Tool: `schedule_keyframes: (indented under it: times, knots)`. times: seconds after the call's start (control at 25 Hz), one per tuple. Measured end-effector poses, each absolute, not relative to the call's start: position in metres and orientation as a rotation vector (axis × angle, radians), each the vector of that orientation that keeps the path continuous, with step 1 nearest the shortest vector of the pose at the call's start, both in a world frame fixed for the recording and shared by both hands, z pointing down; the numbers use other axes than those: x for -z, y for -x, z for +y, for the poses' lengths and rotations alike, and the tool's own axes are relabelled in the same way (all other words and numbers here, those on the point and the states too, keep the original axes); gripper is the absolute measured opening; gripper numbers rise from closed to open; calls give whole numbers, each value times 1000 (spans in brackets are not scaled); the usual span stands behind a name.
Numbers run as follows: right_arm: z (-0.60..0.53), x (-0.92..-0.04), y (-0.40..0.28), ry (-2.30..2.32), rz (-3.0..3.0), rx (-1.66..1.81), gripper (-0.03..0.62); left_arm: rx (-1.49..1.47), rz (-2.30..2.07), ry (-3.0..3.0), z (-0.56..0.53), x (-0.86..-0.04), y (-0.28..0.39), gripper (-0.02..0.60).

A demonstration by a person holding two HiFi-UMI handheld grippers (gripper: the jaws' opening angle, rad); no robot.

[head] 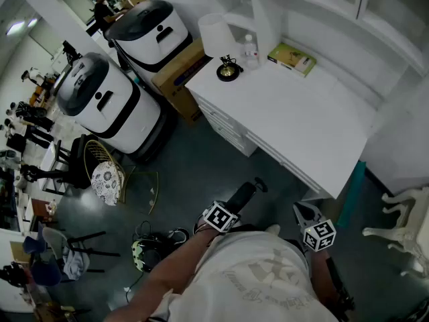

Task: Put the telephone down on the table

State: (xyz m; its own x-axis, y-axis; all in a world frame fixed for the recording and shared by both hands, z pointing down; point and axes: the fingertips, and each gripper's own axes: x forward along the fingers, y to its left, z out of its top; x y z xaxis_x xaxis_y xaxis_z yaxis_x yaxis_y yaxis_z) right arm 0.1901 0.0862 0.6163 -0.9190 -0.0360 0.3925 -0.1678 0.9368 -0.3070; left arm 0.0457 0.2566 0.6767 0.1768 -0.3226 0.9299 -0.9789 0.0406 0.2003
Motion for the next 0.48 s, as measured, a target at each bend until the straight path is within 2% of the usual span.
schedule_keyframes:
  times: [0.48]
  knots:
    - [157,-575,-138,-140,-2799,-471,17,-782,-1369,-1427,355,-664,-7,279]
